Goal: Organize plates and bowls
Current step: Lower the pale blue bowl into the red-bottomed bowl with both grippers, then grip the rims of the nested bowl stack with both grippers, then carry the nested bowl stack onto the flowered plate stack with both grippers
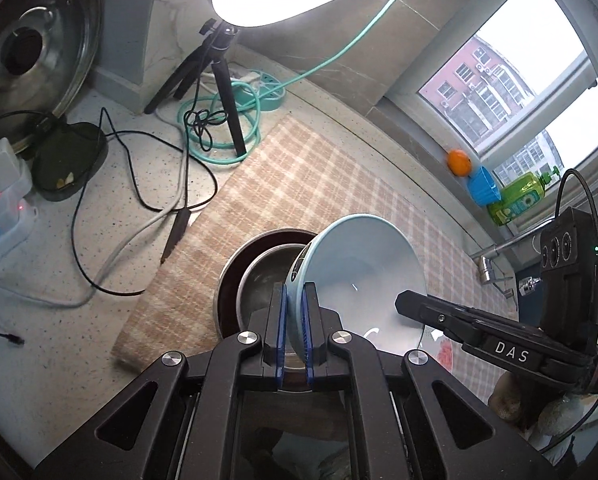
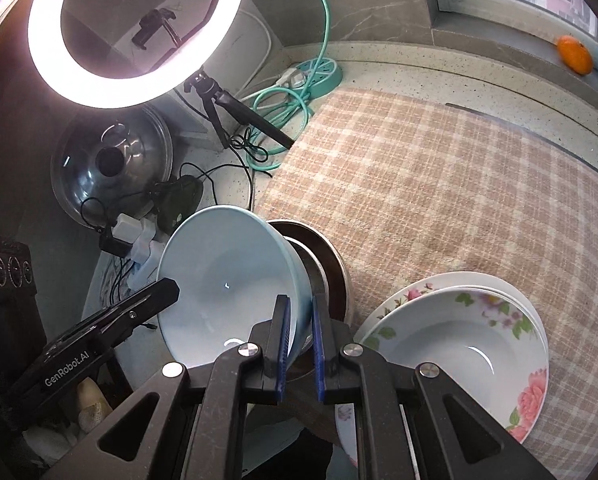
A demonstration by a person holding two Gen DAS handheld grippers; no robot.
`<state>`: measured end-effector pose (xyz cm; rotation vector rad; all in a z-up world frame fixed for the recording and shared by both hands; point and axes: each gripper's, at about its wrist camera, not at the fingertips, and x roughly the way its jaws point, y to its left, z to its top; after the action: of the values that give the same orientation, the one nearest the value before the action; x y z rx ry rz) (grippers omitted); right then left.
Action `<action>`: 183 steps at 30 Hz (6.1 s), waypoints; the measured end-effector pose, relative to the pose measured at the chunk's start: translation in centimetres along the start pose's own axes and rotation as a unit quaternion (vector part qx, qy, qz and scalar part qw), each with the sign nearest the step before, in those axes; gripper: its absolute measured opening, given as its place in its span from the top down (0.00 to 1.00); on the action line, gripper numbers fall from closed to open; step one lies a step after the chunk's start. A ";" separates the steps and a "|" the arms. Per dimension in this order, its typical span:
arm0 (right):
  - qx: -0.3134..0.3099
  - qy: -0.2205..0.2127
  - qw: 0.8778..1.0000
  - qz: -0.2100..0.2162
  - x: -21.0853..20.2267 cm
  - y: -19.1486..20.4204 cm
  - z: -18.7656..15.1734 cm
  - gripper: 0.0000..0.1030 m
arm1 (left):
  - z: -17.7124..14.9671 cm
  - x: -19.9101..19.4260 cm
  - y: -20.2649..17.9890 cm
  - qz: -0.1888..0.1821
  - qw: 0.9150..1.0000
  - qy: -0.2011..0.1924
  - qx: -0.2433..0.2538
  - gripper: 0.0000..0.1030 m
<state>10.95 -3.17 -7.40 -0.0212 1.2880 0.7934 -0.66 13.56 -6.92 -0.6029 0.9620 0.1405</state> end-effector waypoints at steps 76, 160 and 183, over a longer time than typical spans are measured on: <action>0.009 -0.002 1.000 -0.020 1.8 -4.3 -0.8 0.82 | -1.4 1.1 4.2 0.036 0.999 0.021 -0.024 0.93; 0.042 0.055 0.997 0.026 3.9 -4.0 -0.5 0.88 | -1.1 2.7 3.6 0.021 0.999 0.034 -0.022 0.92; 0.065 0.009 0.998 0.019 -3.5 -6.6 -2.6 0.88 | -1.0 1.0 -2.8 -0.017 0.999 0.020 0.033 0.92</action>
<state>12.12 -10.96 -7.87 0.1009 1.3579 0.7415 0.30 10.53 -6.96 -0.5638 0.9913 0.0662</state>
